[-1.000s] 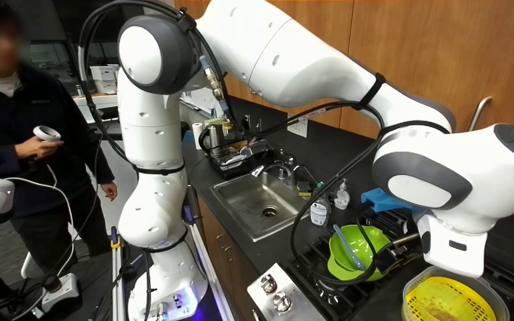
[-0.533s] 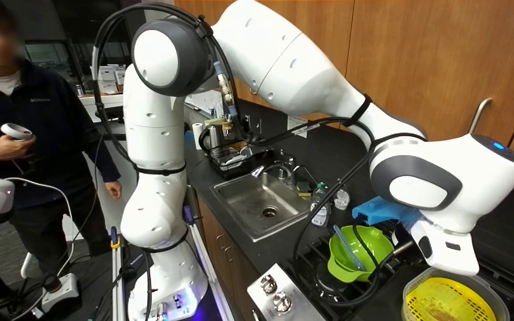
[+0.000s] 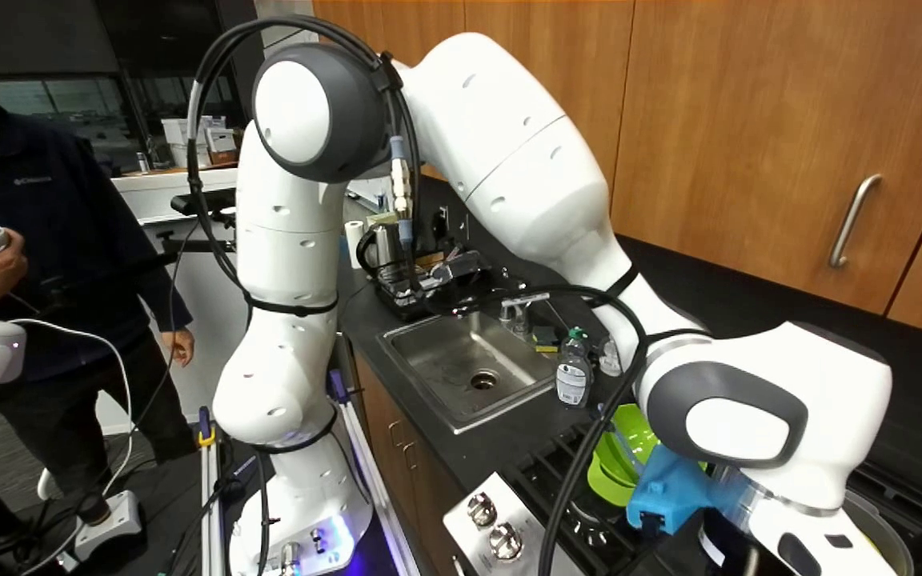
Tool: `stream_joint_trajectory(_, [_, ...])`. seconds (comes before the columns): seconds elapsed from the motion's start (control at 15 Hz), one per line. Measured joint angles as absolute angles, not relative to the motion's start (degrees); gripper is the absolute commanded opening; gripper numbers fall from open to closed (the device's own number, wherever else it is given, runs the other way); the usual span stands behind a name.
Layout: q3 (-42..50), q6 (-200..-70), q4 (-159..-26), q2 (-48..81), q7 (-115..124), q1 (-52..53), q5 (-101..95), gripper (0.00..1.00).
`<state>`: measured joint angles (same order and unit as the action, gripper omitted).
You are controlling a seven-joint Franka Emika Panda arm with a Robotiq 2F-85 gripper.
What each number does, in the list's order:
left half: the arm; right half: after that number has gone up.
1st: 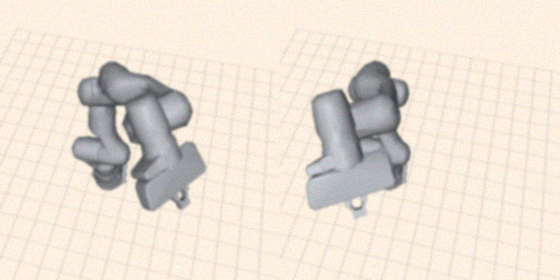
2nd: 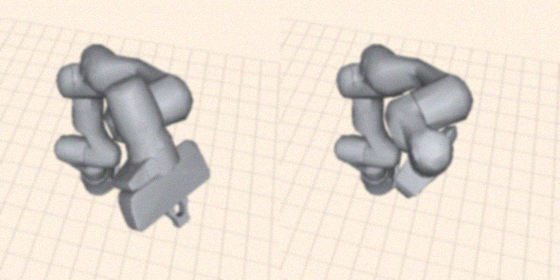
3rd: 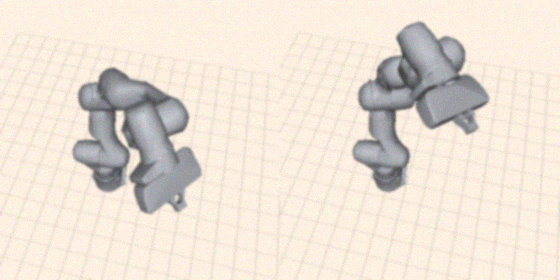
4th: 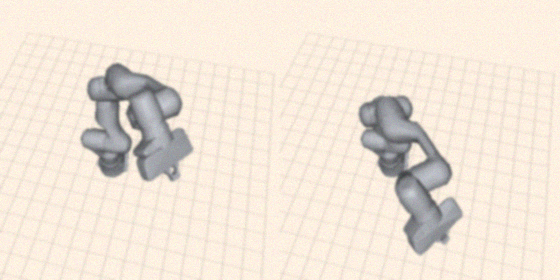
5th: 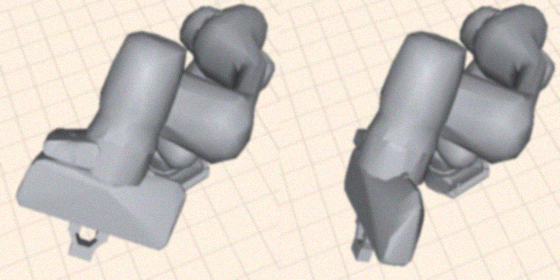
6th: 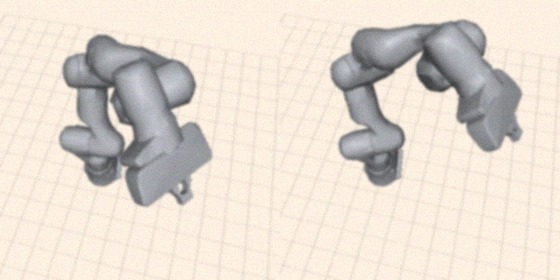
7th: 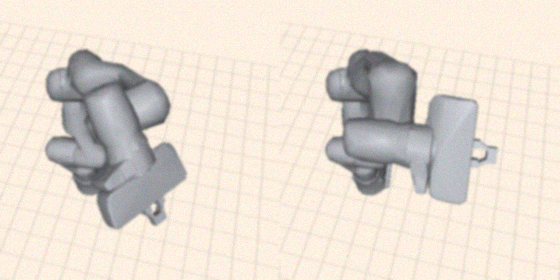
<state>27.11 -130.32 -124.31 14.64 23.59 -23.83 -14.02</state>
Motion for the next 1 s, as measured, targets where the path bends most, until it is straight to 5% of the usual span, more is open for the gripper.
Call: stream_joint_trajectory(1.0, [28.97, -141.52, -126.24, 11.90, 9.32, -23.95, -23.79, 1.00])
